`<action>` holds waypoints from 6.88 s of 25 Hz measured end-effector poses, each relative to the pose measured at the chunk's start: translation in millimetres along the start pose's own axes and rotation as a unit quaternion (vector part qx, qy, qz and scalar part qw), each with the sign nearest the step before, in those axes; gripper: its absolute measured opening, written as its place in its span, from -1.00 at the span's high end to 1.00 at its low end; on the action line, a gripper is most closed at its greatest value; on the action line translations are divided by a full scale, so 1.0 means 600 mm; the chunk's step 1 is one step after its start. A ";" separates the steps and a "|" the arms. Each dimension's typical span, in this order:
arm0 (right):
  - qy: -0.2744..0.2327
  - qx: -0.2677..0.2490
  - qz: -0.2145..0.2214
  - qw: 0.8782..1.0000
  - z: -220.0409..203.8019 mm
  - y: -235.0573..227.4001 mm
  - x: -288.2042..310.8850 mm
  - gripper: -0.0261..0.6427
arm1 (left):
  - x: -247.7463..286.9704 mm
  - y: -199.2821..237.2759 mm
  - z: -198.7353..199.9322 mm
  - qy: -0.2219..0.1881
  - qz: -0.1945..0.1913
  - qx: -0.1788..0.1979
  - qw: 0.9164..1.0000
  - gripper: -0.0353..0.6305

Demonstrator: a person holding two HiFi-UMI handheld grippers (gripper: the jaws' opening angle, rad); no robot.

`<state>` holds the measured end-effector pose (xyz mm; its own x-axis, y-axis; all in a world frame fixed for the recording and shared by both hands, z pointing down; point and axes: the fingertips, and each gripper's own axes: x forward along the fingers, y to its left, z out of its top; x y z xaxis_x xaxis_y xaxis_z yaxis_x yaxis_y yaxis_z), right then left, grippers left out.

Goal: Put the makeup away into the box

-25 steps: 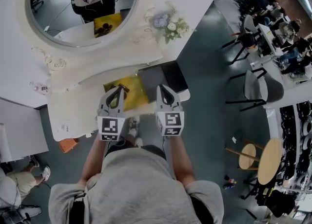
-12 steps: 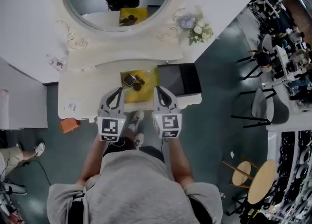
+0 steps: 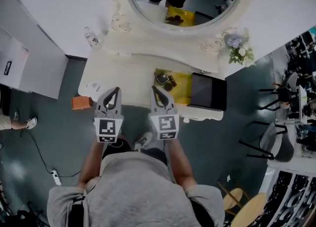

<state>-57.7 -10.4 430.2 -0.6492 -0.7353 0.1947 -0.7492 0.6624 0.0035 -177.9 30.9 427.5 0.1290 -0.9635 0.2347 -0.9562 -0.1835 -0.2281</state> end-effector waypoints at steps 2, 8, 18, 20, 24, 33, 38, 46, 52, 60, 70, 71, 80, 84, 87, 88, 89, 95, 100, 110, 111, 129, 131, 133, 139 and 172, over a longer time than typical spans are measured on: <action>0.005 -0.007 0.025 1.000 0.000 0.042 0.024 0.87 | -0.022 0.037 -0.019 0.008 0.021 -0.007 1.000 0.88; 0.026 -0.019 0.091 0.995 -0.012 0.184 0.090 0.87 | -0.099 0.141 -0.089 0.035 0.073 -0.035 0.996 0.88; 0.089 -0.042 0.160 0.982 -0.110 0.384 0.199 0.87 | -0.178 0.271 -0.233 0.081 0.105 -0.081 0.988 0.88; 0.108 -0.052 0.175 0.977 -0.138 0.412 0.217 0.86 | -0.184 0.286 -0.257 0.087 0.106 -0.087 0.987 0.88; 0.155 -0.064 0.204 0.964 -0.204 0.458 0.246 0.39 | -0.195 0.306 -0.306 0.100 0.105 -0.101 0.984 0.88; 0.209 -0.123 0.190 0.951 -0.331 0.482 0.302 0.08 | -0.202 0.307 -0.413 0.134 0.090 -0.122 0.979 0.88; 0.226 -0.131 0.187 0.947 -0.376 0.486 0.322 0.07 | -0.212 0.303 -0.454 0.151 0.089 -0.135 0.975 0.88; 0.255 -0.149 0.173 0.940 -0.415 0.485 0.334 0.09 | -0.218 0.302 -0.487 0.165 0.086 -0.138 0.973 0.88; 0.249 -0.184 0.147 0.940 -0.413 0.472 0.337 0.43 | -0.227 0.306 -0.492 0.168 0.088 -0.141 0.972 0.88; 0.252 -0.207 0.152 0.933 -0.411 0.484 0.330 0.63 | -0.234 0.312 -0.491 0.168 0.086 -0.137 0.972 0.88; 0.259 -0.235 0.142 0.926 -0.406 0.492 0.327 0.82 | -0.245 0.333 -0.478 0.160 0.083 -0.127 0.975 0.88; 0.258 -0.236 0.140 0.927 -0.403 0.491 0.327 0.83 | -0.245 0.336 -0.475 0.158 0.083 -0.126 0.976 0.88; 0.223 -0.200 0.097 0.949 -0.309 0.468 0.322 0.88 | -0.235 0.369 -0.407 0.124 0.068 -0.101 0.985 0.88; 0.205 -0.173 0.070 0.961 -0.255 0.441 0.318 0.89 | -0.216 0.377 -0.351 0.093 0.053 -0.089 0.990 0.88; 0.193 -0.148 0.047 0.969 -0.216 0.419 0.305 0.89 | -0.206 0.377 -0.313 0.073 0.038 -0.075 0.994 0.88; 0.188 -0.140 0.039 0.971 -0.202 0.413 0.299 0.89 | -0.203 0.377 -0.299 0.066 0.033 -0.071 0.995 0.88; 0.182 -0.132 0.031 0.974 -0.188 0.406 0.293 0.89 | -0.200 0.376 -0.286 0.058 0.028 -0.067 0.996 0.88; 0.154 -0.094 -0.021 0.983 -0.132 0.366 0.237 0.89 | -0.183 0.358 -0.224 0.022 -0.005 -0.047 0.999 0.88; 0.126 -0.070 -0.080 0.986 -0.083 0.331 0.177 0.89 | -0.163 0.336 -0.177 -0.007 -0.047 -0.029 0.998 0.88; 0.098 -0.038 -0.194 0.975 -0.055 0.212 0.031 0.89 | -0.114 0.195 -0.089 -0.053 -0.149 0.009 0.987 0.88; 0.097 -0.036 -0.203 0.974 -0.056 0.198 0.019 0.89 | -0.107 0.179 -0.083 -0.055 -0.157 0.011 0.986 0.88; 0.131 -0.022 -0.278 0.951 -0.127 -0.097 -0.086 0.89 | 0.079 -0.070 -0.009 -0.046 -0.231 0.028 0.971 0.88; 0.137 -0.021 -0.278 0.951 -0.137 -0.125 -0.086 0.89 | 0.101 -0.088 -0.006 -0.042 -0.233 0.027 0.971 0.88; 0.143 -0.018 -0.275 0.951 -0.151 -0.151 -0.083 0.89 | 0.122 -0.105 -0.006 -0.037 -0.233 0.027 0.971 0.88; 0.172 -0.015 -0.266 0.948 -0.200 -0.213 -0.074 0.89 | 0.173 -0.149 -0.021 -0.012 -0.231 0.024 0.973 0.88; 0.255 0.006 -0.194 0.947 -0.359 -0.248 -0.012 0.24 | 0.251 -0.201 -0.104 0.067 -0.219 0.020 0.973 0.88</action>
<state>86.9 -72.5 639.7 -0.1782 -0.7565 0.6292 -0.9217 0.3522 0.1624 -59.8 -79.8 549.5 0.4843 -0.7578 0.4373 -0.8058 -0.5810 -0.1143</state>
